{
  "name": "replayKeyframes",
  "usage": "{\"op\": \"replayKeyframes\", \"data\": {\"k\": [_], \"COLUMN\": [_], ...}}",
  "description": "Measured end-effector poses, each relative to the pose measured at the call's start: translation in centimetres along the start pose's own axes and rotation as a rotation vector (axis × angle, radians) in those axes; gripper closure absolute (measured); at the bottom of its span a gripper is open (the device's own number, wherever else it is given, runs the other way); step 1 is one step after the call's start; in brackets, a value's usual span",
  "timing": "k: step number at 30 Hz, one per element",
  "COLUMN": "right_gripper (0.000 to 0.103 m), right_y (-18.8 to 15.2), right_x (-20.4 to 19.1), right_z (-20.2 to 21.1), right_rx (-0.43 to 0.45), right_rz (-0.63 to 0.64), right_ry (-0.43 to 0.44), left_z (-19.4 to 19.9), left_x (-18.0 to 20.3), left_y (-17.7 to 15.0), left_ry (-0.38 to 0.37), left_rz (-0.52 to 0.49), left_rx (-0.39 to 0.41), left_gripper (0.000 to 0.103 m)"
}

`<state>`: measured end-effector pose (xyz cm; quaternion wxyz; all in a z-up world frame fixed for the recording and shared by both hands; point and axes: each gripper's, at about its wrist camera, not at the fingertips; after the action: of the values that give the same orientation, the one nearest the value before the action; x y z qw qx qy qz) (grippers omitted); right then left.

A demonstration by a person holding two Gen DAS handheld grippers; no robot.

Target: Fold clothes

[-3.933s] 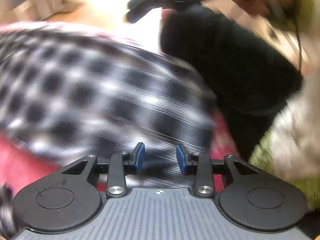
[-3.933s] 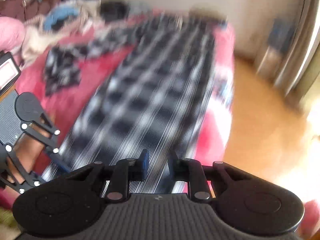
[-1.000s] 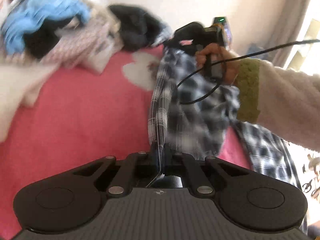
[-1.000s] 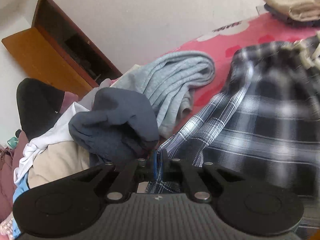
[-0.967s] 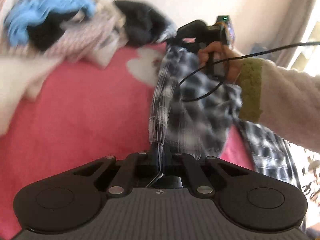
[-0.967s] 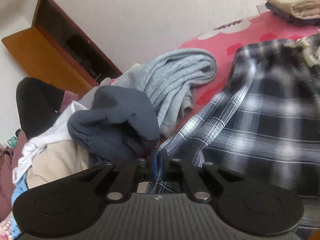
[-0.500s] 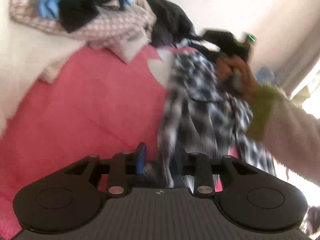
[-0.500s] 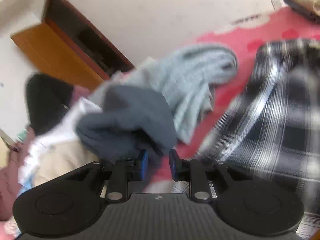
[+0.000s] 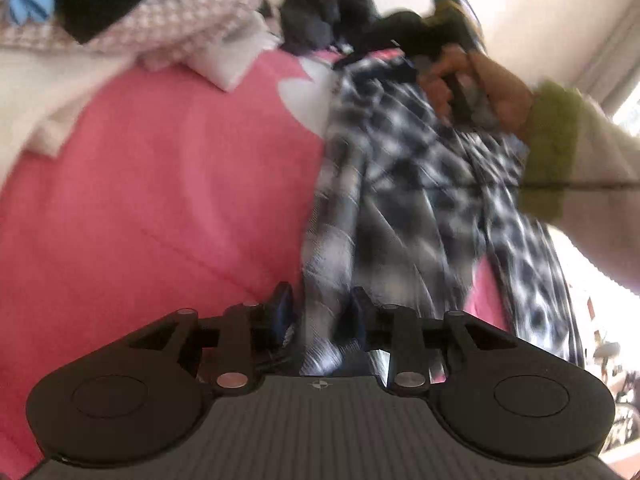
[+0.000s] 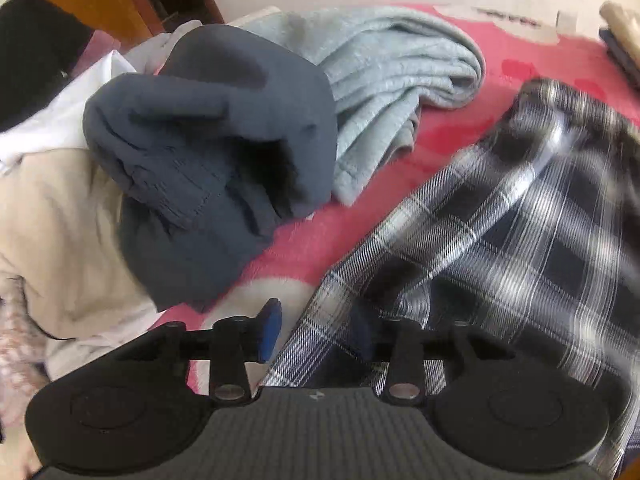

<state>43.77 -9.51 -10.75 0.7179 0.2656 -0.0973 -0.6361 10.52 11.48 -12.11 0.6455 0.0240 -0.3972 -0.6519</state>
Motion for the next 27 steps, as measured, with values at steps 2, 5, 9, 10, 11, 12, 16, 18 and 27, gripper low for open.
{"op": "replayKeyframes", "data": {"k": [2,5,9,10,11,12,16,18,27], "right_gripper": [0.100,0.101,0.101,0.101,0.100,0.100,0.099,0.096,0.043], "right_y": [-0.2,-0.4,-0.2,-0.3,-0.4,-0.3,-0.7,-0.7,1.1], "right_x": [-0.4,-0.5,-0.5,-0.2,0.1,0.4,2.9,4.2,10.6], "right_z": [0.1,0.7,0.0,-0.7,-1.2,-1.6,-3.0,-3.2,3.7], "right_rx": [0.022,0.063,0.088,0.091,0.095,0.104,0.138,0.141,0.376], "right_rz": [0.029,0.040,0.006,-0.020,-0.047,-0.081,-0.242,-0.345,-0.487], "right_ry": [-0.024,0.009,0.043,0.059,0.077,0.102,0.213,0.278,0.323], "left_z": [0.0,0.1,0.6,0.7,0.8,0.9,1.0,1.0,0.6], "left_x": [0.7,0.7,-0.1,-0.3,-0.4,-0.5,-0.8,-0.9,-0.6], "left_y": [-0.4,-0.4,-0.5,-0.5,-0.5,-0.5,-0.4,-0.3,-0.7], "left_ry": [0.018,0.005,0.002,0.005,0.004,0.002,-0.011,-0.022,-0.023], "left_rz": [-0.043,-0.036,0.022,0.036,0.047,0.058,0.095,0.120,0.100], "left_rx": [0.006,0.005,0.004,0.008,0.011,0.014,0.014,0.015,0.013], "left_gripper": [0.073,0.082,0.088,0.088,0.088,0.088,0.087,0.087,0.088]}}
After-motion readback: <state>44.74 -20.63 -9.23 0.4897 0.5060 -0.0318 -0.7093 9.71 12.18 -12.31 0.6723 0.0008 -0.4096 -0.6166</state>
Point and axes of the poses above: each gripper's, at about its wrist camera, not at the fingertips, and z roughly against the way its jaws point, x to its right, y to its top, and after that the axes turned 3 degrees about -y, right-handed
